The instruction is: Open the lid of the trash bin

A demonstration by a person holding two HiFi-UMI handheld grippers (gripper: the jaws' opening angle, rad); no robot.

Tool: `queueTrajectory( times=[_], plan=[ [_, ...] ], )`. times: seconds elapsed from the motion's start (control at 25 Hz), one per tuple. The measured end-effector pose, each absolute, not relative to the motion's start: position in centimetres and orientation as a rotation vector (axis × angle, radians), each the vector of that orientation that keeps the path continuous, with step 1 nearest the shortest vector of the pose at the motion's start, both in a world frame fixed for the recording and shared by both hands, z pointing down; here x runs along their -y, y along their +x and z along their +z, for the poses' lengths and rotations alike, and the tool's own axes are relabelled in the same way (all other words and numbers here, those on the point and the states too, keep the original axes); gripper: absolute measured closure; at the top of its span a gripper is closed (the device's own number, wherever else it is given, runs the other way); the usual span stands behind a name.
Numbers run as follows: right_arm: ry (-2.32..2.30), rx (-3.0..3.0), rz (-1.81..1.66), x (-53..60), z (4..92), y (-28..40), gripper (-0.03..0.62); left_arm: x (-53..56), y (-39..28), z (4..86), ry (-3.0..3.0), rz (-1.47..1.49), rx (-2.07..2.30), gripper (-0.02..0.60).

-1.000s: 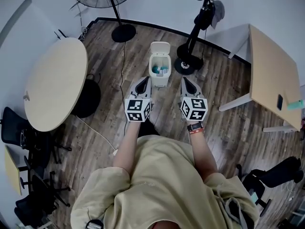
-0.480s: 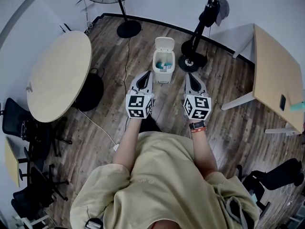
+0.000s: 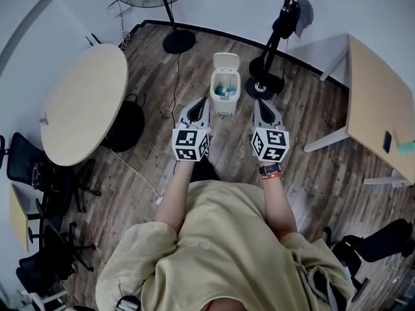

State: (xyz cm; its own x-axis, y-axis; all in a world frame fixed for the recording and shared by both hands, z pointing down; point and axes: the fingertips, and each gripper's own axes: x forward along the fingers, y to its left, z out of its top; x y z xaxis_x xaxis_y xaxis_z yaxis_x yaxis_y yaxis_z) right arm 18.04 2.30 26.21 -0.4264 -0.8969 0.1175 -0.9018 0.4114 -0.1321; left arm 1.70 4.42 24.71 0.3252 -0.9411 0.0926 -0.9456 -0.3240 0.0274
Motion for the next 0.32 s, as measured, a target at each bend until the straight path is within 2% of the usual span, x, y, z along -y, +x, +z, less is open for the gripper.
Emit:
queueTrajectory(
  times=[0.32],
  plan=[
    [1.621,2.622,0.313,2.2,27.0,17.4,0.586,-0.4,1.6,25.6,2.471,0.125,1.765,0.557]
  ],
)
